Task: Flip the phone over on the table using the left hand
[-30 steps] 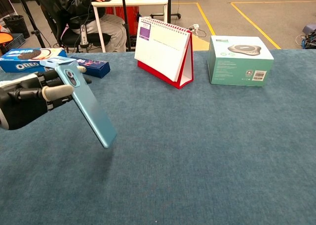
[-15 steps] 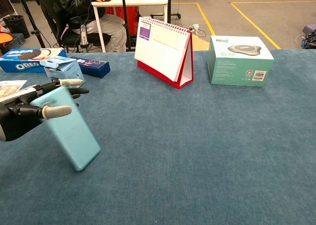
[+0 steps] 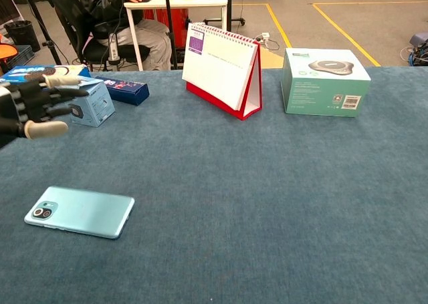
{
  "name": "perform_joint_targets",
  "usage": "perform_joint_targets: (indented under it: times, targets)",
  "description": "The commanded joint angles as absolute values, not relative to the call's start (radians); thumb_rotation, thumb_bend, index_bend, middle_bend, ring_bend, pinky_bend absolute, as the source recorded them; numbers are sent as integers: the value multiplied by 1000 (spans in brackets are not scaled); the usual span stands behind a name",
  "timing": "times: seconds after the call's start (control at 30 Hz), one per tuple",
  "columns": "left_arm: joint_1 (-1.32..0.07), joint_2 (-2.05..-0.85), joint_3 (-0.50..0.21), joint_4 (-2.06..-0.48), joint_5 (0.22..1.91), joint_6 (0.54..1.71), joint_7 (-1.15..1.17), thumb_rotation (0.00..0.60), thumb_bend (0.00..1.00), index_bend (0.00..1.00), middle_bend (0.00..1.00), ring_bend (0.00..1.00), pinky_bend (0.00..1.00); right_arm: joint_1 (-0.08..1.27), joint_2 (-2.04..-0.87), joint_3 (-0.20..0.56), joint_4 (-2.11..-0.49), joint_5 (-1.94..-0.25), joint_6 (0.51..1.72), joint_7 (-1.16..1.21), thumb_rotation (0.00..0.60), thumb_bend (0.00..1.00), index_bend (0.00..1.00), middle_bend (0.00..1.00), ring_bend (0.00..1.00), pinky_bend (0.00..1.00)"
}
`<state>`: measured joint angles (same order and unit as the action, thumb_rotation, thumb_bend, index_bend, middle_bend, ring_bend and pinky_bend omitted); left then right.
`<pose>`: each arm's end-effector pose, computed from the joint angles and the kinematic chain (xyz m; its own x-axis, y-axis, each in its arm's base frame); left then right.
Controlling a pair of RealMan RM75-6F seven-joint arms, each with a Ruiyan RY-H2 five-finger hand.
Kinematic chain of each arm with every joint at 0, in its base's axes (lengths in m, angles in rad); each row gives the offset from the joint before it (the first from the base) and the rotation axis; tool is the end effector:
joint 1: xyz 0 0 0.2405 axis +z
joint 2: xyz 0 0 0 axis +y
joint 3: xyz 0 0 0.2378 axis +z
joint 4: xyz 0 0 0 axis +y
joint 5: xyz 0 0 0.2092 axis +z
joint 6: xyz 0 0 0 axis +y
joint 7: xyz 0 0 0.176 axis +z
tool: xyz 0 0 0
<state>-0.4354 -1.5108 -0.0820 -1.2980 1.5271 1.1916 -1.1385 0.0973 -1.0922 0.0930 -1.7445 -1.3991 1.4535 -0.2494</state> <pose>-0.2241 0.3075 0.0120 -0.6405 0.3686 0.6737 0.7219 -0.0102 0.6919 -0.2806 -0.2213 0.1549 0.5106 -0.0121 0.8597 -0.8578 0.0605 0.5103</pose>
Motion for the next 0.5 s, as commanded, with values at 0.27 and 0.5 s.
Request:
perform_joint_targets:
  times: [0.27,0.5]
  targets:
    - [-345,-1209,-148,-1616,1469,1374,-458,600,70,163,143,0,0,94,-1078,93,-1762,-1412,1460,-222,600,0,22,0,0,0]
    - [-202,-1083,-85,-1847,1376,1532,225,600,0,26,21,0,0,90,-1068,90,-1774,-1437,1476,-200,600,0,19,0,0,0]
